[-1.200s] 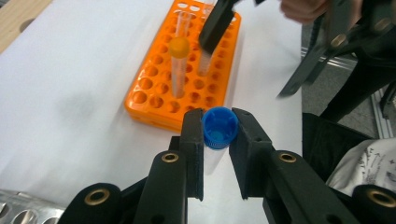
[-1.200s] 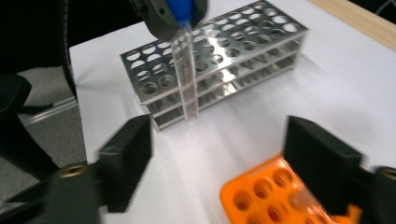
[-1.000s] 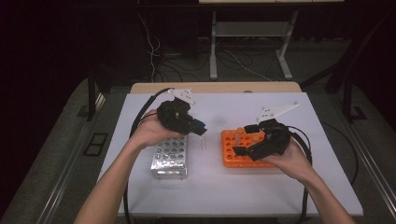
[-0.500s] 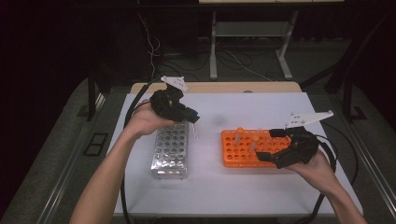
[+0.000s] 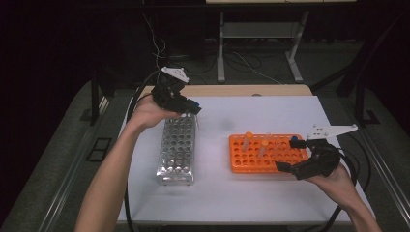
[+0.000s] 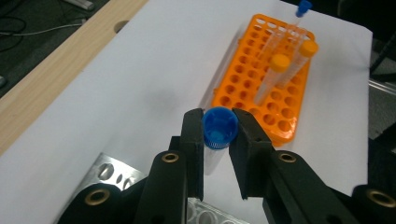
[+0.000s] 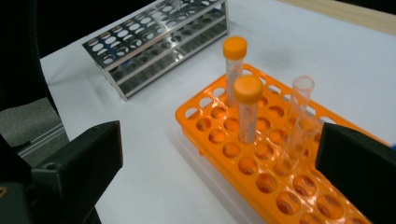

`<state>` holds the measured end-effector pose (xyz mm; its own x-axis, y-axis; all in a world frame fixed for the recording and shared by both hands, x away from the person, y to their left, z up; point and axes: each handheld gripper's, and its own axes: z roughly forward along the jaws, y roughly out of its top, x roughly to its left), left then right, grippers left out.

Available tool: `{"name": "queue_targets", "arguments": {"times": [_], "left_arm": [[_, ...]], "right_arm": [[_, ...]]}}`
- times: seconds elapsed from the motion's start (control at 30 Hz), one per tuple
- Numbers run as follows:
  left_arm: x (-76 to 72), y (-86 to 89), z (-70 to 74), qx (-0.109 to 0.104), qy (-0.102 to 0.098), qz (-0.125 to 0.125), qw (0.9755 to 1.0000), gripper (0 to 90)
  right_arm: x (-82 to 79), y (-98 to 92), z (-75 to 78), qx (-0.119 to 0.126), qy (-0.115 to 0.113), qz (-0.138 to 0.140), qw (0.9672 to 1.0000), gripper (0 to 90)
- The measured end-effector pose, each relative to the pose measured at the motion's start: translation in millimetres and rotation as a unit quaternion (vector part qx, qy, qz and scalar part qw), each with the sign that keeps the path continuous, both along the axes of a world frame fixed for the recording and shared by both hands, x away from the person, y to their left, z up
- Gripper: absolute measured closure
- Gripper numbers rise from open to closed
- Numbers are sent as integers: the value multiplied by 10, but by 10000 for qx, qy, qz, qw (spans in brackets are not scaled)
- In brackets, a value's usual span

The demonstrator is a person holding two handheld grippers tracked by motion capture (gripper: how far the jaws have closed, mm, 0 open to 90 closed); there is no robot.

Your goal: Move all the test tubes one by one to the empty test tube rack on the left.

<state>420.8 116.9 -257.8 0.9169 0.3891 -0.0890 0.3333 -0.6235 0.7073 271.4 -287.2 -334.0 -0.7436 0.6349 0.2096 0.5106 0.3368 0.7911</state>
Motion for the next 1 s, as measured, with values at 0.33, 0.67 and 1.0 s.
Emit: {"name": "queue_targets", "arguments": {"times": [0.33,0.67,1.0], "left_arm": [[310,103,-33,86,-28,297,9995,746],[547,212,-186,108,-62,639,9979,747],[677,216,-329,158,-71,837,9963,747]], "right_arm": [[-54,-137,-180,3,147,-157,9998,3],[-73,-225,-296,-10,254,-294,9992,4],[-87,-281,-365,6,276,-377,9989,4]]}}
